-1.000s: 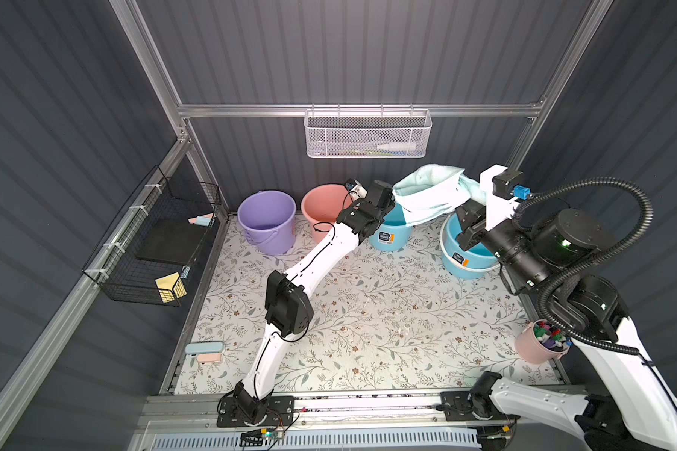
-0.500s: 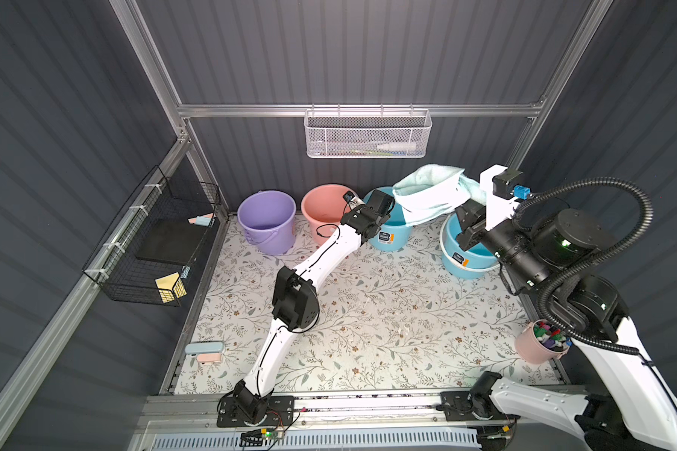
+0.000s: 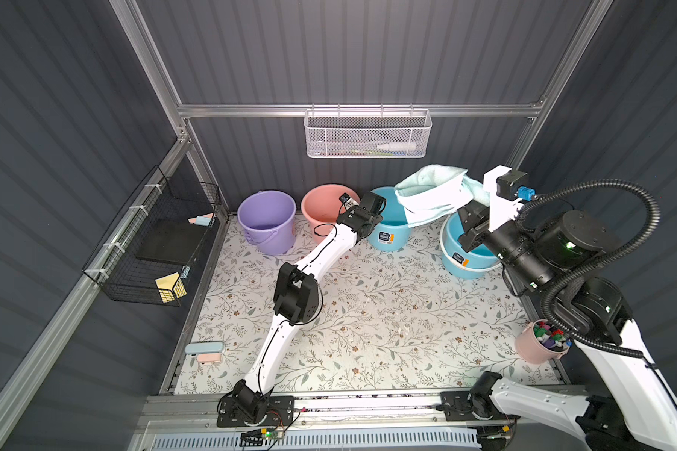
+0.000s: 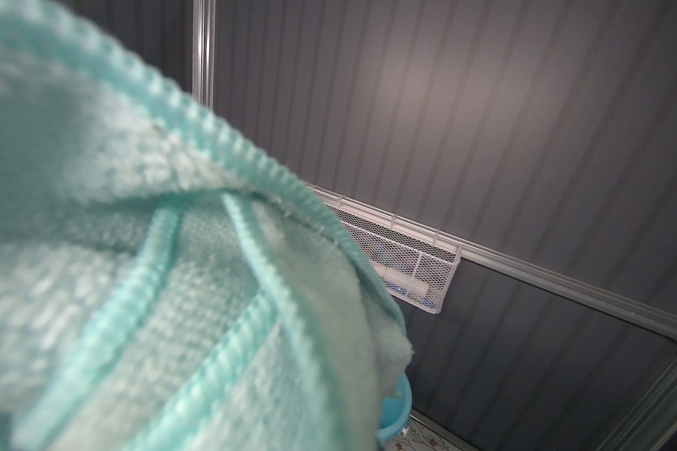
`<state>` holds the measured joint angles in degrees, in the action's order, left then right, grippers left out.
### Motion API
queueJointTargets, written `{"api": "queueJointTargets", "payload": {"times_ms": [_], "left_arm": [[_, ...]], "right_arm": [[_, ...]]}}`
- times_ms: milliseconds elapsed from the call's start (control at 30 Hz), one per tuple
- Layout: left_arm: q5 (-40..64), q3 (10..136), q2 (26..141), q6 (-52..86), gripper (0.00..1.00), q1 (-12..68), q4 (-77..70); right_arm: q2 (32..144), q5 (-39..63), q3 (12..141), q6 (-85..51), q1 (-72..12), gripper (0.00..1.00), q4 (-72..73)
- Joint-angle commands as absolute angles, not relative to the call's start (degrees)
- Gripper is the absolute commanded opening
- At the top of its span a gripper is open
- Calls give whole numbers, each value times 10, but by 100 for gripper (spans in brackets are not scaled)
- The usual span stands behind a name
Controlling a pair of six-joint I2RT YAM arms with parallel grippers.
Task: Wipe the inside of the bucket with a cloth
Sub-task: Pick up the bucket from the center of the board.
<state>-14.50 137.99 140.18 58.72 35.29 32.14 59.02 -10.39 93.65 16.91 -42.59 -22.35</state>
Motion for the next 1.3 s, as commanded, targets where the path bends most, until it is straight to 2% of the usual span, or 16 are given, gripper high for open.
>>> {"api": "queueJointTargets", "payload": {"times_ms": [0, 467, 767, 1067, 1267], "left_arm": [[-128, 1388, 1405, 567, 54, 353, 309], [-129, 1314, 1352, 558, 21, 354, 281], [-109, 1247, 1282, 499, 1, 361, 257], [-116, 1175, 1203, 388, 0, 392, 274], [-112, 1060, 1107, 336, 0, 404, 244]], "right_arm": [[586, -108, 938, 166, -428, 0, -217], [585, -108, 933, 161, -429, 0, -215], [586, -107, 925, 158, -430, 0, -215], [585, -130, 907, 142, -429, 0, -232], [577, -172, 880, 79, -429, 0, -256]]}}
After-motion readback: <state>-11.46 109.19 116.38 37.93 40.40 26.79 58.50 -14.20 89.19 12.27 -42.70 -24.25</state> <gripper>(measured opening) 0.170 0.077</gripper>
